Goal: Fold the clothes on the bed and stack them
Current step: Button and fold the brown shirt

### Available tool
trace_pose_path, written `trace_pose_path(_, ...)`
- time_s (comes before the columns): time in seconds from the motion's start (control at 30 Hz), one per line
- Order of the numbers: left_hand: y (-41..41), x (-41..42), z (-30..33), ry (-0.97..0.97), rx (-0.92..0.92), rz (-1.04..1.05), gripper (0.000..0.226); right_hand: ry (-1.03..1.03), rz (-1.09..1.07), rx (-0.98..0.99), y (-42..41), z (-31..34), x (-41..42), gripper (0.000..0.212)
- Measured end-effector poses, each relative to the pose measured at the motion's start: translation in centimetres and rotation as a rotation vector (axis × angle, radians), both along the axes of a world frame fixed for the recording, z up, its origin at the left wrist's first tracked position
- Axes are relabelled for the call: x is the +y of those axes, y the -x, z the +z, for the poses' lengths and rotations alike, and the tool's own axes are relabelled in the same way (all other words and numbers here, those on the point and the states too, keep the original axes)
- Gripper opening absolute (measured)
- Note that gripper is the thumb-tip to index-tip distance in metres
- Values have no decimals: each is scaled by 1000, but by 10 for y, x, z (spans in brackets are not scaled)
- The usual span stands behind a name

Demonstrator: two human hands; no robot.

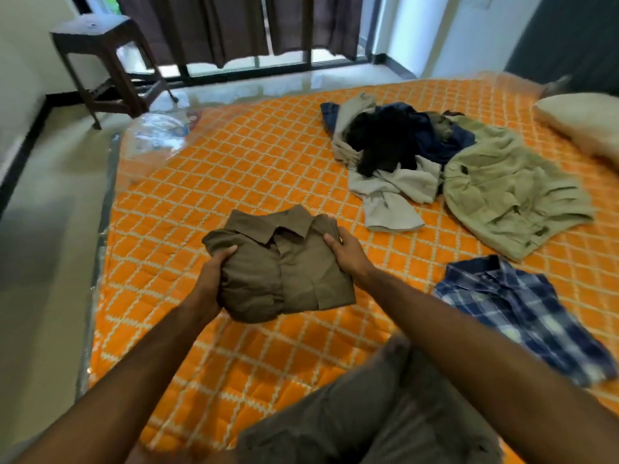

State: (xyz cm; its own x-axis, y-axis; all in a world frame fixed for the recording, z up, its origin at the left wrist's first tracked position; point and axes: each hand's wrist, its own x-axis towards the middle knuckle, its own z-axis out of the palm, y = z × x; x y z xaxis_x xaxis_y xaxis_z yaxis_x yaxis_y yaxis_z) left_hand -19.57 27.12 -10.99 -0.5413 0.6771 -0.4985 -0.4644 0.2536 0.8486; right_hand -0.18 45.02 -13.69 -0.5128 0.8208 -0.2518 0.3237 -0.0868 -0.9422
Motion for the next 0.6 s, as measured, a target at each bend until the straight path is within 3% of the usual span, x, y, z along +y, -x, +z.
trace_pose_path(0.2, -116, 68, 55, -102, -51, -183, 28, -62, -85, 6, -140, 56, 66, 30)
trace_pose_path(0.33, -198, 96, 54, -78, 26, -282, 24, -95, -84, -57, -234, 82, 89, 34)
trace_pose_path(0.5, -311, 126, 45, -56, 94, -579, 33, -98, -90, -150, -367, 85, 117, 36)
trace_pose_path(0.6, -335, 137, 37, 40, 118, -734, 34, -74, -76, -205, -420, 72, 126, 41)
